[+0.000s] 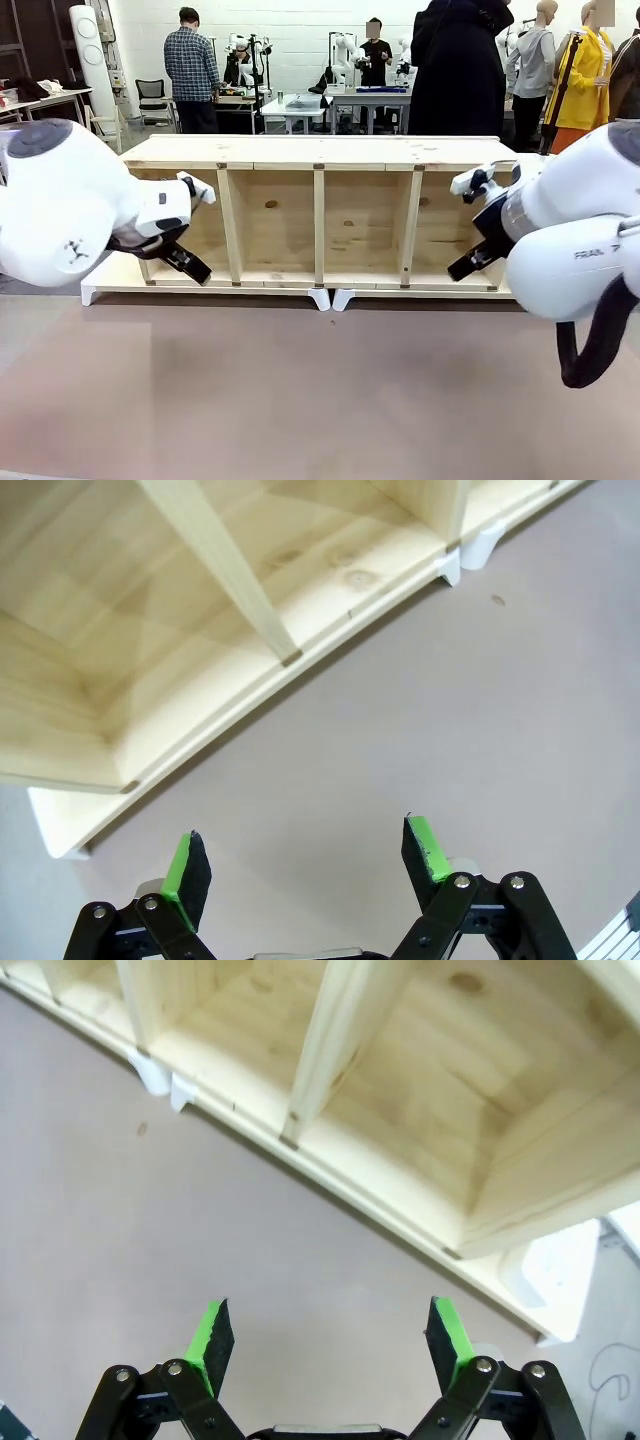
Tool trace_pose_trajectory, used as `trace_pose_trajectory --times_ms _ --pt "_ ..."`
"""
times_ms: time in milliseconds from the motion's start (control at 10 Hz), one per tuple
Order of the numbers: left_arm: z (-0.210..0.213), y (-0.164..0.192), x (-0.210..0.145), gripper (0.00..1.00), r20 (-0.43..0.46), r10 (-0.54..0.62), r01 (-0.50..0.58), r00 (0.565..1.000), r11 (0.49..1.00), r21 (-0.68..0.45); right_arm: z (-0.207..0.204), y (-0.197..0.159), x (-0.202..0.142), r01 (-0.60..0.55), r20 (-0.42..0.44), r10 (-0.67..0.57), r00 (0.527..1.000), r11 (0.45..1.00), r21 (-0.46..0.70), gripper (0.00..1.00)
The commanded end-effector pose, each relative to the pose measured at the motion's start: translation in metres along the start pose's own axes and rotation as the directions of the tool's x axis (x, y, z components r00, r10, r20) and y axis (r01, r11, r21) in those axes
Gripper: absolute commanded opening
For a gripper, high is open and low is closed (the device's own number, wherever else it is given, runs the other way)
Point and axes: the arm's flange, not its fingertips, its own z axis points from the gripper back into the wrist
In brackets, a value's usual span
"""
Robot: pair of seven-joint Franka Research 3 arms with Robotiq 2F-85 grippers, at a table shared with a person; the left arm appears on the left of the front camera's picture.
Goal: Perform cable management.
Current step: When the cord part of the Power Cable appears at the lower middle area of the table and stops, grasp the cord part of the Power Cable.
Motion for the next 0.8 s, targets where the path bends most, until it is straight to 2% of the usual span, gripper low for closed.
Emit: trace_pose_trajectory --times_ms 0,400,700 --pt "0.039 -0.029 -0.104 1.00 0.011 0.053 -0.054 0.999 0.995 0.085 0.050 0.026 -0.076 0.023 0.019 -0.022 1.000 0.998 -0.061 1.00" --pt "0.082 -0.031 -0.168 1.00 0.137 0.140 -0.162 0.981 0.973 0.166 0.102 0.025 -0.114 0.062 0.087 -0.051 0.995 0.990 -0.129 1.00" --pt "0.101 -0.033 -0.210 1.00 0.218 0.182 -0.222 0.959 0.959 0.176 0.118 0.013 -0.151 0.144 0.103 -0.130 0.986 0.980 -0.137 1.00"
